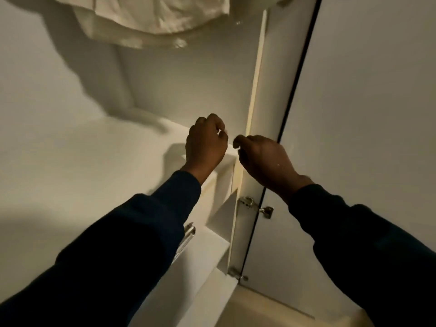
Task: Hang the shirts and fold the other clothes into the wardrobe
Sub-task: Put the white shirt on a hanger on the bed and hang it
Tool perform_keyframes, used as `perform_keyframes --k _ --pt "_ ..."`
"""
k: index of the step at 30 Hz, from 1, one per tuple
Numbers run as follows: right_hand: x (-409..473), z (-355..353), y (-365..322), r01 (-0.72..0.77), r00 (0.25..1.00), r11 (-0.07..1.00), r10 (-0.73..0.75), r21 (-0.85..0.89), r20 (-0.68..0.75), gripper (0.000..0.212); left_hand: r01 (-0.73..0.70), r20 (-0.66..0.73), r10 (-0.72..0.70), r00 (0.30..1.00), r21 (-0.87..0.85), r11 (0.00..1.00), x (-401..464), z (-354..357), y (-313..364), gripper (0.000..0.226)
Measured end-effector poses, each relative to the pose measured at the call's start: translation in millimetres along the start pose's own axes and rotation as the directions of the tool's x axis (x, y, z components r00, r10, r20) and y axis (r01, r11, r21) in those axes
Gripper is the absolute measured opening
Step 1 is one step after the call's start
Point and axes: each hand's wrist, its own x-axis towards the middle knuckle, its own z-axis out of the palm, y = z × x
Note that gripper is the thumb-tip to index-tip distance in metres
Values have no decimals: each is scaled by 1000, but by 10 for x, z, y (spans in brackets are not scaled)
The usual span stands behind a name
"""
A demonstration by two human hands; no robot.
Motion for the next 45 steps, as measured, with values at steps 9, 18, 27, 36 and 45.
perform_keyframes --k 9,18,27,36,45 --pt "-1985 454 318 -461 873 881 428 110 233 17 -145 396 123 910 25 989 -1500 1140 238 14" --pt "-3986 612 294 -797 514 603 706 -33 487 28 -244 781 49 622 134 960 -2765 2089 232 20" --pt "-5254 365 11 -971 128 200 895 -128 428 26 -463 935 204 289 -50 885 -3519 2749 810 22" --pt "-5891 -81 -582 -896 -440 -415 878 -158 191 30 -591 877 431 -211 -466 659 -4108 3255 1657 21" --pt "-6019 -345 -1504 -487 -873 -866 484 112 -55 25 -482 596 520 -612 -802 351 -4975 3202 2130 23"
